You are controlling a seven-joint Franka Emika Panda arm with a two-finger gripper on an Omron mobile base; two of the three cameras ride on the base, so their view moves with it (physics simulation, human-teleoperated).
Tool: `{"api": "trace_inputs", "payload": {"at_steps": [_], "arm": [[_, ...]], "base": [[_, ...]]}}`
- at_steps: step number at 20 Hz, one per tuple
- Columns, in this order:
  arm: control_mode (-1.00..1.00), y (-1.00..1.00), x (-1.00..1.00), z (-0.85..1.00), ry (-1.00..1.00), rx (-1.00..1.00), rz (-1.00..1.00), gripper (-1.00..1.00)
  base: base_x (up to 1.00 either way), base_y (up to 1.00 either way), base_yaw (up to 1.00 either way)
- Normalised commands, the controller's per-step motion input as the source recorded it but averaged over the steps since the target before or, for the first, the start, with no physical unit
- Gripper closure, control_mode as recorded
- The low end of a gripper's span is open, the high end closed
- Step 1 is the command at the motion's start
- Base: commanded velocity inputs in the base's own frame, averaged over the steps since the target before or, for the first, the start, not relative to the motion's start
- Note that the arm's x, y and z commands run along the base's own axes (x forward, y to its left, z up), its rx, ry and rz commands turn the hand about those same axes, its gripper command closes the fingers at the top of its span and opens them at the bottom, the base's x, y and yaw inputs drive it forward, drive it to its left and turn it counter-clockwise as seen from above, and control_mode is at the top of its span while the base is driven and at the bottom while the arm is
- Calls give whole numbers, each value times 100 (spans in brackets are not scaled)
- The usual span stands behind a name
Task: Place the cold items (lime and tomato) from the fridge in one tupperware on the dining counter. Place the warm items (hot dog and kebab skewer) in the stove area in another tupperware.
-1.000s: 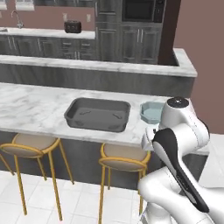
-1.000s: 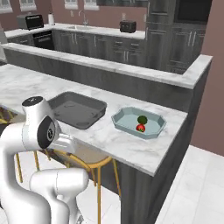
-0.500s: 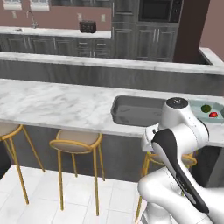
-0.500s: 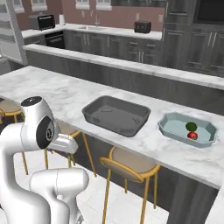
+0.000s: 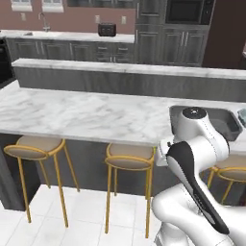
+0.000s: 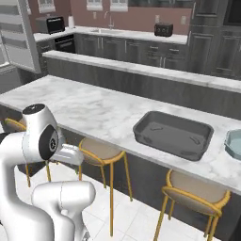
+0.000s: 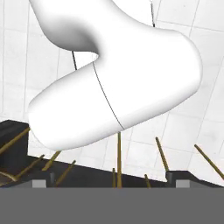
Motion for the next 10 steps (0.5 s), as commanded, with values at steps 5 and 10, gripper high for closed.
{"api": "trace_inputs", "payload": {"at_steps": [5, 10], "arm": [[100, 0, 0, 0, 0, 0, 0, -100], [100, 0, 0, 0, 0, 0, 0, -100]], "base": [[0, 100, -18], [-1, 100, -19]]}}
